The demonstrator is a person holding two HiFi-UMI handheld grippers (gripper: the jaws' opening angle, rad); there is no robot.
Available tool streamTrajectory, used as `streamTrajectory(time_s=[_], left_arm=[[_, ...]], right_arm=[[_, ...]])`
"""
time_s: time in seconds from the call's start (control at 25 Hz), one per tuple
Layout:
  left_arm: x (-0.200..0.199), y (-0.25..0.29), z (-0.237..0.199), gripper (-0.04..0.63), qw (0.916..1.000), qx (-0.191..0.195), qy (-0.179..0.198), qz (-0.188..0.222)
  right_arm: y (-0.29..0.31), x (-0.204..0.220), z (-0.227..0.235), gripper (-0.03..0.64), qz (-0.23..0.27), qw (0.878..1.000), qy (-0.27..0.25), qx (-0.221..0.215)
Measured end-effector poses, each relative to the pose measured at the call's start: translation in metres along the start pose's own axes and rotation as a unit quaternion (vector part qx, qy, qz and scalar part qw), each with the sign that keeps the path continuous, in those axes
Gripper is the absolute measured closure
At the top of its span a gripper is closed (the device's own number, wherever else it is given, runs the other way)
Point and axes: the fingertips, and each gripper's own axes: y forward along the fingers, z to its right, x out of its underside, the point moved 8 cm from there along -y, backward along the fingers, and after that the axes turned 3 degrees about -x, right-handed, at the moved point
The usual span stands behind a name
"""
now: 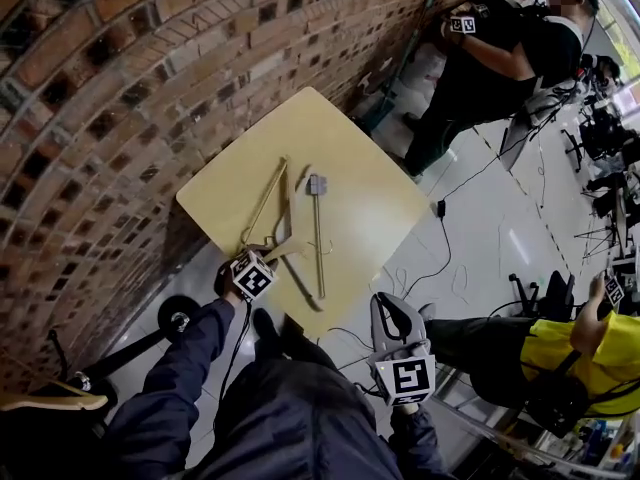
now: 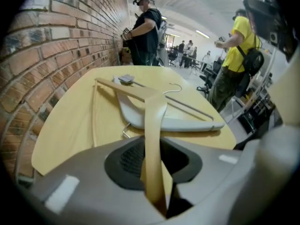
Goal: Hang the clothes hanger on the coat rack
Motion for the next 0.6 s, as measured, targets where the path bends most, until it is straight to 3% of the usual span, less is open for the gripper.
streamTrajectory(time_s=[0.16, 0.32, 0.6], left_arm=[[-0.016, -0.039, 0.004, 0.5, 0.9989, 0.001, -0.016, 0.045], [-0.026, -0.081, 0.015, 0.499, 0.9947, 0.03, -0.037, 0.091], [-0.031, -0.146, 0.054, 0.499, 0.9853, 0.079, -0.04, 0.146]], right_arm=[[0.0, 0.0, -0.003, 0.593, 0.006, 1.0, -0.004, -0.009], [-0.001, 0.003, -0.007, 0.594, 0.01, 1.0, -0.006, -0.019], [-0.009, 0.01, -0.005, 0.594, 0.018, 1.0, -0.012, -0.022]])
